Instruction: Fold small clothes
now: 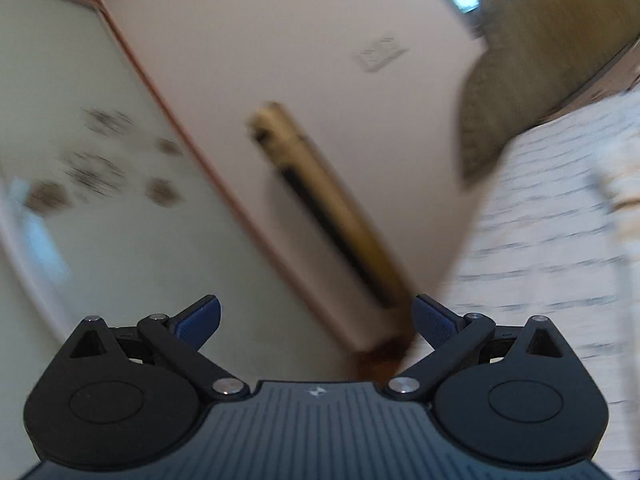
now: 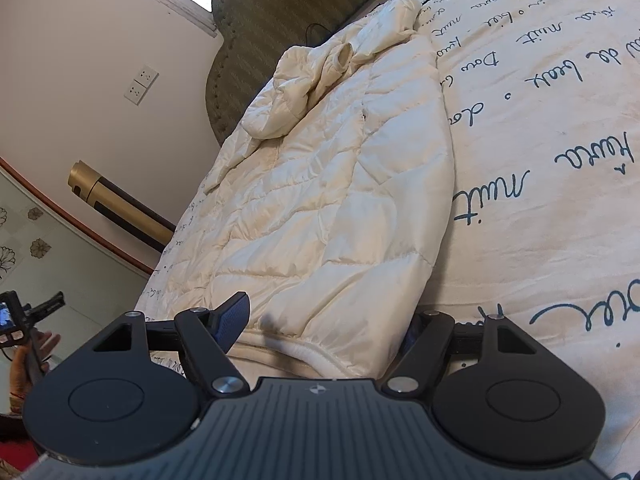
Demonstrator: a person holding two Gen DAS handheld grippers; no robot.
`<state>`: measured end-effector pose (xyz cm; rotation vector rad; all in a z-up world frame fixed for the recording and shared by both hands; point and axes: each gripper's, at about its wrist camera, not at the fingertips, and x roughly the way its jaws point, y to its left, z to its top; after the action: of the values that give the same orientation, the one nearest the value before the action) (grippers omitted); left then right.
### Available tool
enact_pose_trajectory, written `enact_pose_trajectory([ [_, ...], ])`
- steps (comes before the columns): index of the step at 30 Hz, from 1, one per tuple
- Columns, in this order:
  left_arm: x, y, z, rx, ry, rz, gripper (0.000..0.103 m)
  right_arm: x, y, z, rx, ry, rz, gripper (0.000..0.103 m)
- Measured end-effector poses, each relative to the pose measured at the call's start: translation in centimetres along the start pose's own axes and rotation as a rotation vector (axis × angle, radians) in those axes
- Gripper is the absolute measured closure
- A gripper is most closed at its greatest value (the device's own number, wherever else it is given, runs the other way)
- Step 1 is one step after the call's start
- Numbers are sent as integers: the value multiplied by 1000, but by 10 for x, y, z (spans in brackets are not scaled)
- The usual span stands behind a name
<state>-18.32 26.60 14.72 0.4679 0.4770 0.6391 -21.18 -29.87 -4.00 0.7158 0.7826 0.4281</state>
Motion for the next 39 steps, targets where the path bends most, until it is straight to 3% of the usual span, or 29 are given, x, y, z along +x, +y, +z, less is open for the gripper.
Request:
enact_pose_trajectory([
  [2,6,-15,0,-30,68,-265,0,0,-1,0,11,-4,1,28],
  [5,18,-64,-13,20,145,-614,0,-2,-1,0,15,-2,-1,28],
  [7,27,-102,-25,68,217,-752,0,-4,0,-1,16,1,-1,29],
  [9,37,-127,-38,90,279,-832,0,-6,2,0,17,-5,1,34],
  [12,49,-143,-52,64,378,-879,0,-5,3,2,28,-16,-11,47],
  [16,62,-130,-65,-89,492,-991,2,5,4,0,29,0,-12,61],
  [18,61,-129,-72,-122,508,-1045,17,7,4,1,35,0,3,75],
  [20,56,-135,-67,-105,509,-1063,66,6,4,3,42,-13,15,79],
  [22,58,-138,-62,-132,542,-1085,92,1,8,6,35,-30,43,82],
  [26,43,-128,-49,-164,485,-1081,97,-12,20,10,4,-66,70,84],
  [39,8,-82,-8,-256,284,-1131,98,-48,45,25,-94,-131,103,86],
])
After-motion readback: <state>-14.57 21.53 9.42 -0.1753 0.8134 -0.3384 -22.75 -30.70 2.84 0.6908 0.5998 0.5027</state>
